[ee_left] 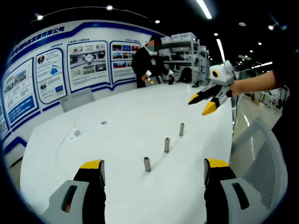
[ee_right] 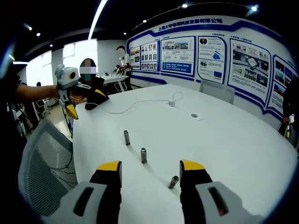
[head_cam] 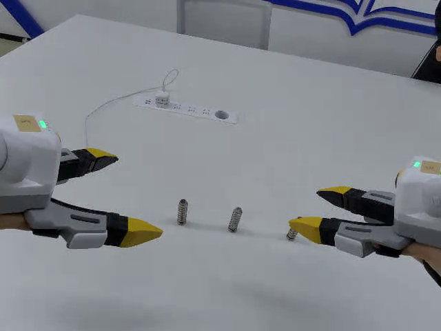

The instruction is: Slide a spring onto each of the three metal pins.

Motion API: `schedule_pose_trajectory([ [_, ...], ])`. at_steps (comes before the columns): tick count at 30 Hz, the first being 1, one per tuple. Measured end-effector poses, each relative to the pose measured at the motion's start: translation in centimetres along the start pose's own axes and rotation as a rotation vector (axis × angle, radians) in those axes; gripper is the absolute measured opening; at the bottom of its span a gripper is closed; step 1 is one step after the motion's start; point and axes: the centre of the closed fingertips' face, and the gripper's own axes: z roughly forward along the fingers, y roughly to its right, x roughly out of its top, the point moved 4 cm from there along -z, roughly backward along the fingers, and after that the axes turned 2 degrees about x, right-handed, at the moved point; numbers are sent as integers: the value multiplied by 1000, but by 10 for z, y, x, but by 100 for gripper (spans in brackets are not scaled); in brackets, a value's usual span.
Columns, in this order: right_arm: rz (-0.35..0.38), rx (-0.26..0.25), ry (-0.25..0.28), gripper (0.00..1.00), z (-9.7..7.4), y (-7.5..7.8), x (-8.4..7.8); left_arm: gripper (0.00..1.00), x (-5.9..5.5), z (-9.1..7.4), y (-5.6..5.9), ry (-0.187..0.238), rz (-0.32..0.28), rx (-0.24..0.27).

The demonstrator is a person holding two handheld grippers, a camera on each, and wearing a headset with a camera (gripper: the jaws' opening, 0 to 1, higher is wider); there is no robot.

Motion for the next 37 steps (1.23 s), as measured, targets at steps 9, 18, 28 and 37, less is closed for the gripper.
schedule_pose_trajectory([
  [9,11,-4,-15,61,-11,1,-8,90,2,-1,1,-1,-7,11],
  [18,-9,-5,-43,71,-18,1,-11,91,5,-3,6,1,-2,3],
  [28,-22,-22,-55,78,-20,6,-10,91,2,-4,8,-17,4,3],
  [37,-11,-19,-70,79,-18,4,-16,90,0,-3,9,-32,3,-3],
])
